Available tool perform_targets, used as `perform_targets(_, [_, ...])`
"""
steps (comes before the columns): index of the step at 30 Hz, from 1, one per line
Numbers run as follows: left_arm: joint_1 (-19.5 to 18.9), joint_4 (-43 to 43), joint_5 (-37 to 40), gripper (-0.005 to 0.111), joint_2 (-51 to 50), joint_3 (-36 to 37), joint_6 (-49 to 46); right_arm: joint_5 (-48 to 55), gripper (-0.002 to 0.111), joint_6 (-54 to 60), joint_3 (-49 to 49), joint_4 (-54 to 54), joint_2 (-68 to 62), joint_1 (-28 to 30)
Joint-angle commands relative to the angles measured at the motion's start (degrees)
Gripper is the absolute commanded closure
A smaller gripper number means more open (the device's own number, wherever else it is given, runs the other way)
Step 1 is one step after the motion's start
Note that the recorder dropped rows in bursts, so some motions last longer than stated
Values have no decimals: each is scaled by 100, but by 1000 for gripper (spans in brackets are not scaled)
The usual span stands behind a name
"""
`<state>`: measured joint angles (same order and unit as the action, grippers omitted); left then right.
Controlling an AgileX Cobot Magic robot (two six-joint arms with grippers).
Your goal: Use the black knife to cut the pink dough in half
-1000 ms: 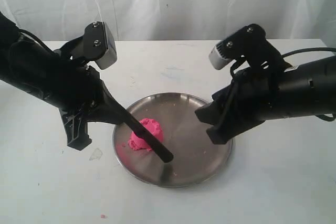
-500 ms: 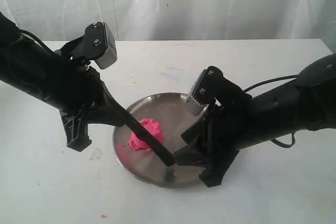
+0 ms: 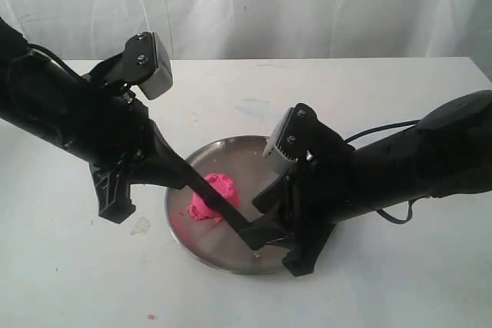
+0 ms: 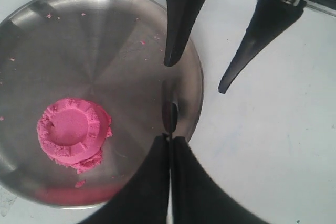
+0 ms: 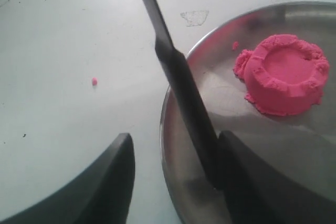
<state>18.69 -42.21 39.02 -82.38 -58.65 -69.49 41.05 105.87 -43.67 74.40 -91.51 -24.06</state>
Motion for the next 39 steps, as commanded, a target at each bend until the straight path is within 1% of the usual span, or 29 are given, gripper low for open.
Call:
perform_targets(1, [6, -224, 125, 106, 133, -16, 8, -14, 62, 156, 27, 59, -1, 22])
perform_targets(8, [6, -224, 165, 106, 376, -16, 8, 61, 62, 182, 27, 81, -1, 22])
perform_targets(13, [6, -349, 191, 106, 519, -16, 8, 111, 67, 235, 27, 183, -1, 22])
perform_targets(23, [6, -577, 345, 106, 541, -16, 8, 114, 67, 400, 27, 323, -1, 22])
perform_targets(27, [6, -794, 573, 106, 541, -16, -291, 14, 67, 480, 27, 351, -1, 22])
perform_targets(39, [6, -794, 583, 107, 669, -16, -375, -131, 67, 480, 27, 298, -1, 22])
